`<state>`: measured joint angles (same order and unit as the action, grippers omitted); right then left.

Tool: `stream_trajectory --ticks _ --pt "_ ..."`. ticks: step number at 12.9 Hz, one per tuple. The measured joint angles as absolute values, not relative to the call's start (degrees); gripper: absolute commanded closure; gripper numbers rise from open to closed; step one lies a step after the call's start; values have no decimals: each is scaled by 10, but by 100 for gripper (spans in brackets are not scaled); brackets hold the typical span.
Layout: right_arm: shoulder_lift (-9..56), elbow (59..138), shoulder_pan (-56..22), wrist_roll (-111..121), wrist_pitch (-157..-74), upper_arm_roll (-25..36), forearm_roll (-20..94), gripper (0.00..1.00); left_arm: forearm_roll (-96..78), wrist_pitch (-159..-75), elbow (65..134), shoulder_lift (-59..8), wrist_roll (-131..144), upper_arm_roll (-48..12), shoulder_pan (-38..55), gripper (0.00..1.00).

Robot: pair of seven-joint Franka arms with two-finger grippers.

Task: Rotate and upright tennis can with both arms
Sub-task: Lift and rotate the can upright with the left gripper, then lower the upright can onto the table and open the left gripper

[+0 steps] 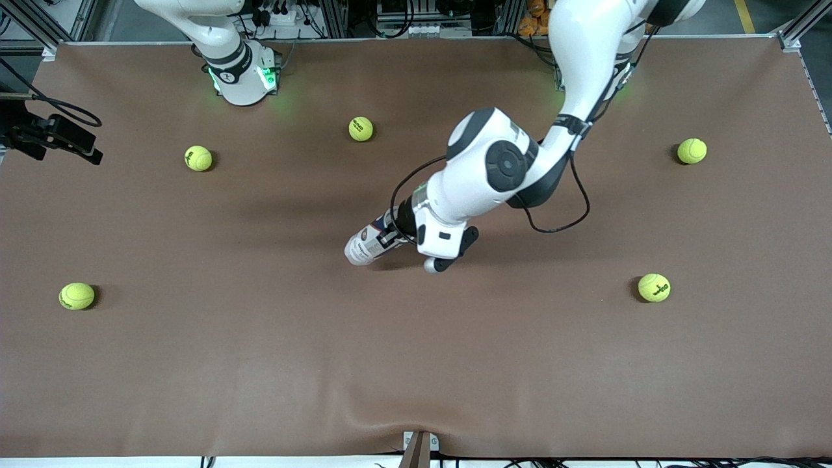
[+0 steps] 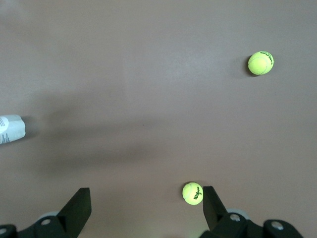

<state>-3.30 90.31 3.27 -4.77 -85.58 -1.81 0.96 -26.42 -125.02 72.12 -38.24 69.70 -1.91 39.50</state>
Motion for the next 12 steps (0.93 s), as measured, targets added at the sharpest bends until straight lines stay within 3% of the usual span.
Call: stream_trajectory --ticks 2,4,12 --pt "-33 903 33 -48 -856 -18 10 0 -260 -1198 710 -383 697 72 470 100" --pt "-33 903 32 -48 -856 -18 9 0 -251 -1153 696 -383 697 126 521 100" --pt "-33 903 32 -48 -856 -18 8 0 -145 -1122 672 -408 699 136 564 100"
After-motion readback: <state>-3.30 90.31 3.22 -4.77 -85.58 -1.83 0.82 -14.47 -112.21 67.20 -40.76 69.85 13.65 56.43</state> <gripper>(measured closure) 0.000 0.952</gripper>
